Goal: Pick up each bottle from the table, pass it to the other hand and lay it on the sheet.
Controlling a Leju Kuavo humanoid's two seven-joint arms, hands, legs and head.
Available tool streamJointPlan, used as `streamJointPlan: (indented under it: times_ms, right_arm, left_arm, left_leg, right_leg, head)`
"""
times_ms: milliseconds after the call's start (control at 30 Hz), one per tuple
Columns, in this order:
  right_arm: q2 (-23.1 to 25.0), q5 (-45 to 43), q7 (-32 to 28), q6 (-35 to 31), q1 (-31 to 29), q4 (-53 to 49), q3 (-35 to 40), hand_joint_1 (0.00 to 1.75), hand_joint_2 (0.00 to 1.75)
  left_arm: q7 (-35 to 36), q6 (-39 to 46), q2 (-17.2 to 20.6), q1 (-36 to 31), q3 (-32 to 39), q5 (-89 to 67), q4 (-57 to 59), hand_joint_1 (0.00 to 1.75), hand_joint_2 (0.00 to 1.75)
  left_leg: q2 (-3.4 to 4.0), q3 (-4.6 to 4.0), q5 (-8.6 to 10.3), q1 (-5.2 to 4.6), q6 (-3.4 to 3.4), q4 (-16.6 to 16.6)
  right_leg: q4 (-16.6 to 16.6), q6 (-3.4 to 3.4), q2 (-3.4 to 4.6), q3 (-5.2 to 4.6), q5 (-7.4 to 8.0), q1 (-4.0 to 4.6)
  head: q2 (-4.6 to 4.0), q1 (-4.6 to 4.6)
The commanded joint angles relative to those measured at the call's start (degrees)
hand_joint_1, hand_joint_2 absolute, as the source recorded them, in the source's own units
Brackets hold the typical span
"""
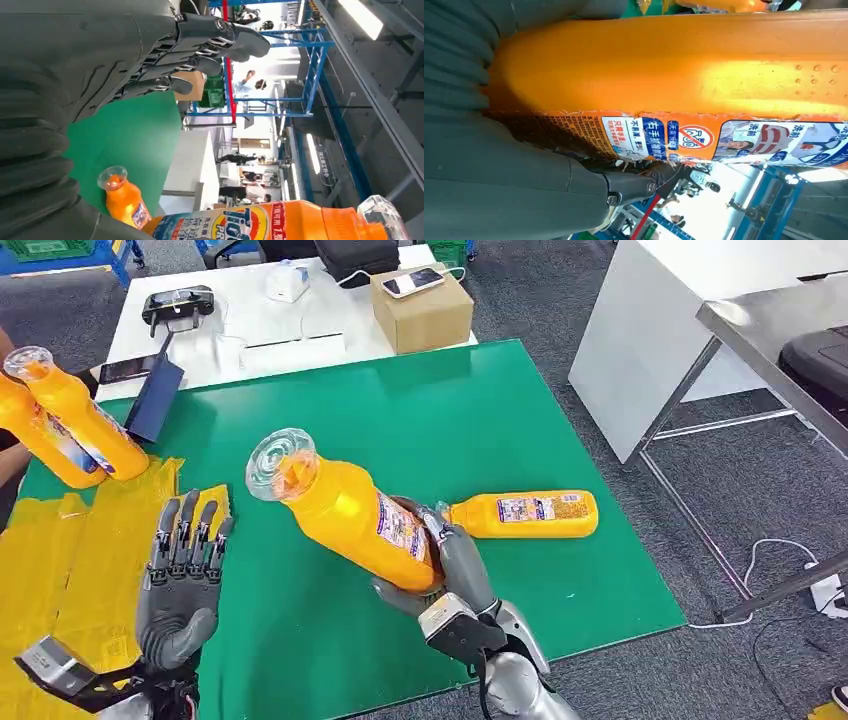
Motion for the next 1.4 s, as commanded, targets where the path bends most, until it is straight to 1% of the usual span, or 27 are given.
streamJointPlan:
  times_ms: [33,67,100,167,233,333,367,400,433,467,500,533,567,600,633,700,767,800,833,967,1033,1100,1233,1267,1300,1333,1400]
  right_arm:
    - [1.6,-0.4,0.7,0.0,-2.9,5.7,-0.8,1.75,1.75]
    - [2.2,-0.4,0.8,0.0,-3.8,7.2,-0.6,1.75,1.75]
    - [2.9,-0.4,1.1,-0.1,-4.6,8.9,-0.4,1.75,1.75]
    - [4.0,-0.4,1.5,-0.2,-6.3,12.2,0.2,1.75,1.75]
    - [4.9,-0.3,1.8,-0.1,-7.5,15.3,0.9,1.75,1.75]
    - [5.8,0.8,2.1,0.0,-8.0,18.4,2.9,1.75,1.75]
    - [6.1,1.3,2.2,0.0,-8.0,19.2,3.7,1.75,1.75]
    - [5.2,5.9,4.1,5.7,-9.4,21.5,9.1,1.75,1.75]
    - [8.1,8.6,4.4,3.2,-7.5,23.9,11.6,1.75,1.75]
    - [9.4,9.2,3.8,1.3,-7.6,26.4,12.9,1.75,1.75]
    - [9.5,9.2,3.8,1.1,-7.5,26.5,13.0,1.75,1.75]
    - [9.8,9.1,3.6,0.5,-7.6,27.1,13.5,1.75,1.75]
    - [9.7,8.9,3.6,0.4,-7.7,27.2,13.6,1.75,1.75]
    - [9.6,8.9,3.6,0.4,-7.9,27.2,13.6,1.75,1.75]
    - [9.1,8.4,3.7,0.4,-8.4,26.7,13.6,1.75,1.75]
    - [8.8,8.0,3.9,0.7,-8.8,26.4,13.6,1.75,1.75]
    - [8.7,7.8,4.0,0.8,-9.0,26.3,13.4,1.75,1.75]
    - [8.7,7.8,4.0,0.8,-9.0,26.3,13.4,1.75,1.75]
    - [8.6,7.7,4.0,0.9,-9.0,26.2,13.4,1.75,1.75]
    - [8.7,7.3,4.1,1.5,-9.4,26.6,13.8,1.75,1.75]
    - [8.7,7.2,4.2,1.7,-9.4,26.7,14.1,1.75,1.75]
    - [8.7,7.7,4.7,1.4,-9.2,26.5,14.7,1.75,1.75]
    - [9.0,8.0,5.3,1.6,-9.5,27.3,15.9,1.75,1.75]
    - [9.0,8.0,5.3,1.6,-9.5,27.3,15.9,1.75,1.75]
    - [9.0,8.0,5.3,1.6,-9.5,27.3,15.9,1.75,1.75]
    - [9.0,8.0,5.3,1.6,-9.5,27.3,15.9,1.75,1.75]
    - [9.0,8.0,5.3,1.6,-9.5,27.3,15.9,1.75,1.75]
  left_arm:
    - [0.0,-1.5,-0.4,-0.7,-3.9,1.0,1.0,0.0,1.75]
    - [0.2,-1.3,-0.7,-0.8,-5.4,1.3,1.0,0.0,1.75]
    - [0.2,-1.2,-0.8,-0.9,-6.9,1.8,1.1,0.0,1.75]
    - [0.1,-0.5,-0.6,-1.4,-9.9,1.7,1.0,0.0,1.75]
    - [-0.2,0.5,-0.1,-1.5,-12.1,1.3,1.1,0.0,1.75]
    - [-0.7,1.2,0.6,-1.4,-13.7,0.7,1.2,0.0,1.75]
    - [-0.8,1.4,0.7,-1.3,-14.0,0.4,1.2,0.0,1.75]
    - [1.4,3.4,1.9,-1.0,-14.8,-4.6,1.5,0.0,1.75]
    - [0.0,4.2,2.0,-0.6,-15.6,-5.9,3.0,0.0,1.75]
    - [-1.0,4.5,2.2,-0.7,-15.8,-6.4,4.0,0.0,1.75]
    - [-1.1,4.5,2.2,-0.8,-15.9,-6.4,4.1,0.0,1.75]
    - [-1.3,4.5,2.2,-1.1,-15.9,-6.4,4.7,0.0,1.75]
    - [-1.3,4.5,2.2,-1.3,-15.9,-6.4,4.9,0.0,1.75]
    - [-1.3,4.5,2.2,-1.4,-15.9,-6.4,4.9,0.0,1.75]
    - [-1.3,4.3,2.3,-1.8,-15.8,-6.3,5.0,0.0,1.75]
    - [-1.2,4.2,2.3,-2.0,-15.7,-6.1,5.0,0.0,1.75]
    - [-1.1,4.2,2.2,-2.1,-15.6,-6.1,5.0,0.0,1.75]
    - [-1.1,4.2,2.2,-2.1,-15.6,-6.1,5.0,0.0,1.75]
    - [-1.1,4.2,2.3,-2.0,-15.6,-6.1,4.9,0.0,1.75]
    - [-0.3,4.6,2.3,-2.5,-15.5,-6.3,5.5,0.0,1.75]
    - [0.7,6.8,2.5,-2.9,-15.3,-8.4,6.0,0.0,1.75]
    - [2.2,12.0,3.4,-3.6,-15.7,-14.7,7.1,0.0,1.75]
    - [4.0,16.4,4.6,-5.6,-16.3,-20.6,10.3,0.0,1.75]
    - [4.0,16.4,4.6,-5.6,-16.3,-20.6,10.3,0.0,1.75]
    - [4.0,16.4,4.6,-5.6,-16.3,-20.6,10.3,0.0,1.75]
    - [4.0,16.4,4.6,-5.6,-16.3,-20.6,10.3,0.0,1.75]
    - [4.0,16.4,4.6,-5.6,-16.3,-20.6,10.3,0.0,1.75]
  left_leg:
    - [-0.26,0.26,-0.11,0.08,-0.06,0.0]
    - [-0.19,0.14,-0.05,0.05,-0.03,0.0]
    - [-0.33,0.33,-0.16,0.13,-0.06,0.0]
    - [-0.13,0.1,-0.02,0.04,-0.03,0.0]
    - [-0.35,0.38,-0.17,0.14,-0.06,0.1]
    - [-0.19,0.22,-0.04,0.06,-0.04,0.0]
    - [-0.27,0.34,-0.11,0.12,-0.07,0.0]
    - [-0.35,0.44,-0.17,0.16,-0.08,0.0]
    - [-0.25,0.41,-0.15,0.13,-0.08,0.0]
    - [-0.04,0.28,-0.06,0.07,-0.06,-0.1]
    - [-0.03,0.46,-0.14,0.1,-0.1,-0.1]
    - [-0.03,0.34,-0.08,0.06,-0.07,-0.1]
    - [-0.08,0.49,-0.15,0.11,-0.11,-0.1]
    - [-0.06,0.3,-0.07,0.07,-0.07,-0.1]
    - [-0.12,0.45,-0.14,0.11,-0.1,-0.1]
    - [-0.2,0.2,-0.03,0.06,-0.06,-0.1]
    - [-0.45,0.47,-0.19,0.19,-0.09,0.0]
    - [-0.14,0.15,-0.03,0.04,-0.04,-0.1]
    - [-0.21,0.32,-0.11,0.1,-0.05,0.0]
    - [-0.24,0.19,-0.06,0.06,-0.05,0.0]
    - [-0.29,0.3,-0.12,0.12,-0.08,0.0]
    - [-0.2,0.11,-0.02,0.05,-0.06,-0.1]
    - [-0.3,0.28,-0.07,0.1,-0.09,-0.1]
    - [-0.43,0.42,-0.13,0.15,-0.12,0.0]
    - [-0.25,0.19,-0.03,0.04,-0.07,-0.1]
    - [-0.32,0.34,-0.1,0.1,-0.1,-0.1]
    - [-0.2,0.17,-0.04,0.06,-0.06,-0.1]
  right_leg:
    - [0.0,-0.12,0.22,0.27,-0.09,0.01]
    - [0.0,-0.08,0.14,0.15,-0.04,0.01]
    - [0.0,-0.15,0.26,0.36,-0.13,0.04]
    - [0.0,-0.06,0.14,0.1,0.0,0.01]
    - [0.0,-0.16,0.34,0.41,-0.12,0.04]
    - [0.0,-0.1,0.21,0.22,-0.02,0.0]
    - [0.0,-0.16,0.31,0.34,-0.07,0.03]
    - [0.0,-0.19,0.36,0.46,-0.13,0.05]
    - [0.0,-0.17,0.36,0.4,-0.11,0.03]
    - [-0.1,-0.11,0.31,0.23,-0.02,0.01]
    - [-0.1,-0.16,0.45,0.38,-0.08,0.02]
    - [-0.1,-0.12,0.32,0.3,-0.04,0.01]
    - [-0.1,-0.17,0.43,0.43,-0.1,0.03]
    - [-0.1,-0.11,0.28,0.27,-0.04,0.02]
    - [-0.1,-0.17,0.39,0.41,-0.1,0.04]
    - [-0.1,-0.09,0.08,0.17,-0.06,0.04]
    - [0.0,-0.19,0.23,0.49,-0.23,0.11]
    - [0.0,-0.08,0.16,0.12,-0.08,0.02]
    - [-0.1,-0.13,0.28,0.3,-0.13,0.03]
    - [0.0,-0.11,0.16,0.2,-0.11,-0.02]
    - [0.0,-0.16,0.23,0.31,-0.15,0.02]
    - [0.0,-0.1,0.09,0.12,-0.07,-0.01]
    - [-0.1,-0.15,0.17,0.29,-0.12,0.03]
    - [0.0,-0.21,0.22,0.45,-0.19,0.06]
    - [0.0,-0.11,0.12,0.18,-0.1,0.0]
    - [0.0,-0.16,0.2,0.34,-0.15,0.04]
    - [0.0,-0.1,0.14,0.16,-0.09,0.03]
  head:
    - [0.0,0.0]
    - [0.0,0.02]
    - [0.0,0.0]
    - [0.0,0.0]
    - [0.0,0.0]
    - [0.0,0.0]
    - [0.0,0.02]
    - [0.0,0.0]
    - [0.0,0.02]
    - [0.0,0.0]
    - [0.0,0.02]
    - [0.0,0.0]
    - [0.0,0.02]
    - [0.0,0.02]
    - [0.0,0.02]
    - [0.0,0.0]
    - [0.0,0.0]
    - [0.0,0.02]
    - [0.0,0.0]
    - [0.0,0.02]
    - [0.0,0.02]
    - [0.0,0.02]
    - [0.0,0.02]
    - [0.0,0.02]
    - [0.0,0.02]
    - [0.0,0.02]
    - [0.0,-0.02]
